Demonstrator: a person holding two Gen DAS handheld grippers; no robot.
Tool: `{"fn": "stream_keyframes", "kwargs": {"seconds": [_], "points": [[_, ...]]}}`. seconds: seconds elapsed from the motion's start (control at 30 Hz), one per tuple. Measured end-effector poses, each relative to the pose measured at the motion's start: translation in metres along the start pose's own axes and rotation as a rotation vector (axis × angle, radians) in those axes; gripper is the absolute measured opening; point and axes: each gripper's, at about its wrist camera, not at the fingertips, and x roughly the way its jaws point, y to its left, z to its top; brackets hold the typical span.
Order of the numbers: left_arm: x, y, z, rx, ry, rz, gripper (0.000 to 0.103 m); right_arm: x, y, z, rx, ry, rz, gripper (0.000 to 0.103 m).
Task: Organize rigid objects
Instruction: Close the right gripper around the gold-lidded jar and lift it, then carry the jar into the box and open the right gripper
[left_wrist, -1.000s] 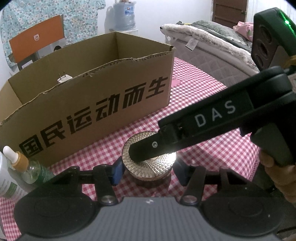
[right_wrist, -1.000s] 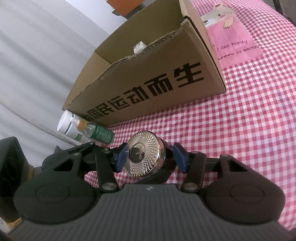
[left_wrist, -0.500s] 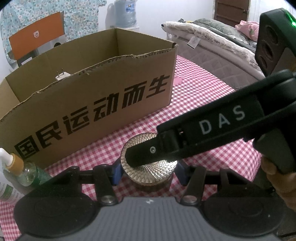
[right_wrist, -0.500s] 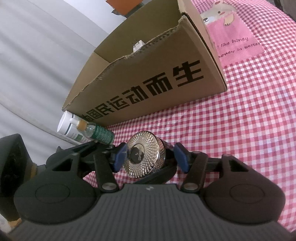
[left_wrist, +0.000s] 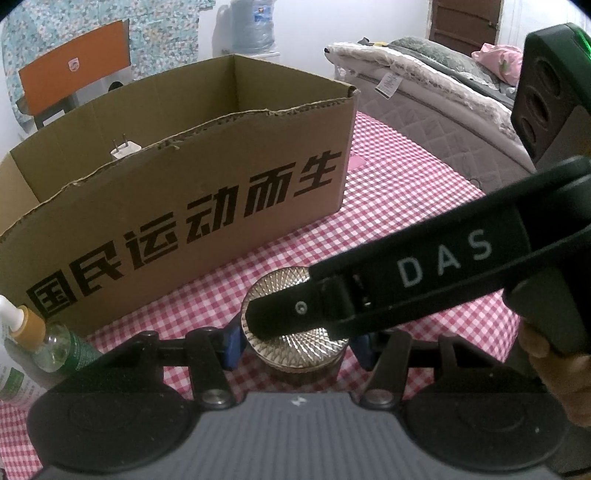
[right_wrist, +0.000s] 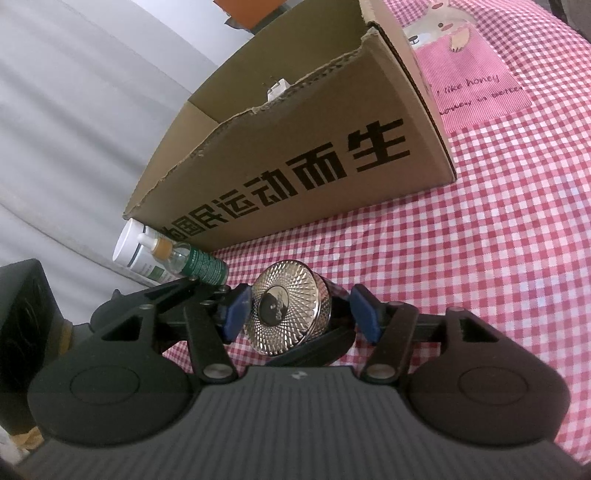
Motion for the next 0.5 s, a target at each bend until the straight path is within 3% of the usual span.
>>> {"fn": "stream_keyframes", "kwargs": {"seconds": [0.33,0.5], "points": [[-0.009,0.001,0.002,-0.004,-0.032,-0.011,0.057,-0.008,0.004,0.003,-0.020,-0.010,-0.001,0.057],[-0.031,-0.001,0.009,-0.002,-0.093,-0.009,0.057,-0.024,0.018,0.006,-0.053,-0.039,0.005,0.057]]}}
